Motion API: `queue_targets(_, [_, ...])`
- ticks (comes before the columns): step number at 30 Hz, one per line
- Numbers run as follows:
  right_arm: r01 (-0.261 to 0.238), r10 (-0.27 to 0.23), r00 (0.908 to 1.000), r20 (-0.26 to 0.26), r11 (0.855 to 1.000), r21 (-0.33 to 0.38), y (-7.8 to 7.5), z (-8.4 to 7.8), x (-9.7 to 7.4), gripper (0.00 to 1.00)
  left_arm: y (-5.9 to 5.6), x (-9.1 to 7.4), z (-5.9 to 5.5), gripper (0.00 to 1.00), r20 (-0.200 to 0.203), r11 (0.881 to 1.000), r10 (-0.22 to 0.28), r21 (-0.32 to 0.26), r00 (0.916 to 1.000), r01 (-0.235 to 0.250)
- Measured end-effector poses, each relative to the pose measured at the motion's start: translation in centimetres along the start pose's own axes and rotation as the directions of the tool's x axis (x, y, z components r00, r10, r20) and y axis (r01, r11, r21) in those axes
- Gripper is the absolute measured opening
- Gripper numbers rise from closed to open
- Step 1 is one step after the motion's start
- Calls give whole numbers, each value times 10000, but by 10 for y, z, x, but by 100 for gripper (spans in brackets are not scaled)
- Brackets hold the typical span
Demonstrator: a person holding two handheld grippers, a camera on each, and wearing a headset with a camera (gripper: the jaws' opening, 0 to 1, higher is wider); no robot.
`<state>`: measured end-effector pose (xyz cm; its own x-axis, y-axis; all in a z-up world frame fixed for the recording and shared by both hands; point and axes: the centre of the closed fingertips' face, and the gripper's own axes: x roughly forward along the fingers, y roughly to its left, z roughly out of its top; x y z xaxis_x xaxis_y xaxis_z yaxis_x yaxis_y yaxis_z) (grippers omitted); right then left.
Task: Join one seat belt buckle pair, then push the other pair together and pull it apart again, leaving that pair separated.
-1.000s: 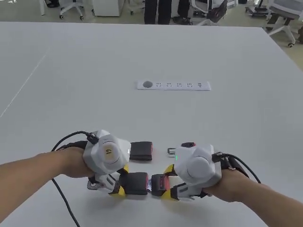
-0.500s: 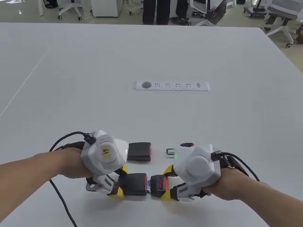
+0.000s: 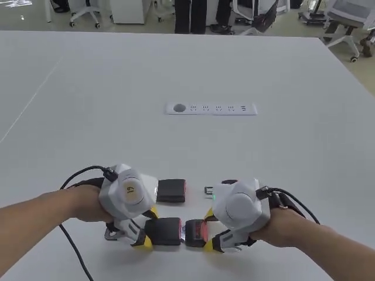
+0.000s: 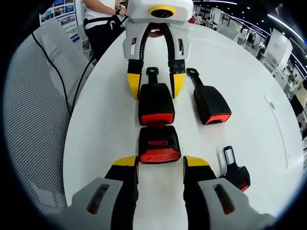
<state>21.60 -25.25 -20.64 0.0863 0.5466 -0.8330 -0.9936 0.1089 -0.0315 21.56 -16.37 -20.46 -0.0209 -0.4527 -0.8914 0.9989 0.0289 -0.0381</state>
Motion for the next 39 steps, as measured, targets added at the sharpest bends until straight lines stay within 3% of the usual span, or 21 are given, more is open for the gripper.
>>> queue_targets(6, [48,-47,10000,-82,9999,100,-2,-3,-8,38,7,-1,-6,44,128,9996,101,-263,9999,-98])
queue_targets(8, [87,-87,10000,-46,9999,129,-3,-2,-13,39,2,-7,0,44,174,9994,133,-310,9998,-128])
queue_targets(10, [166,-166,9999,-9,9997,196,-6,-2,-15,40,12,-6,-9,45,268,9988,207,-442,9994,-195])
queue_targets(12, [222,-224,9997,56,9995,224,-8,0,-21,40,10,-12,-4,45,320,9983,282,-516,9991,-266])
queue_targets(14, [279,-280,9996,56,9994,218,-9,0,-25,40,15,-12,-9,45,352,9980,329,-560,9988,-309])
queue_targets(16, [315,-317,9995,47,9992,228,-12,-3,-26,40,15,-19,-4,46,410,9971,432,-639,9982,-405])
queue_targets(20, [442,-445,9990,91,9985,335,-17,-3,-35,40,22,-25,-6,48,450,9963,537,-702,9975,-504])
queue_targets(27, [730,-737,9972,140,9962,465,-31,-8,-46,40,25,-37,2,48,715,9940,680,-906,9951,-614])
queue_targets(28, [762,-770,9969,150,9959,480,-33,-8,-47,41,32,-35,-4,48,741,9935,706,-945,9947,-635])
queue_targets(35, [1140,-1152,9932,160,9916,605,-52,-13,-62,43,39,-44,6,48,890,9909,876,-1103,9922,-776])
queue_targets(39, [1387,-1400,9900,151,9882,657,-65,-19,-69,44,53,-45,7,48,1049,9879,1024,-1271,9892,-888])
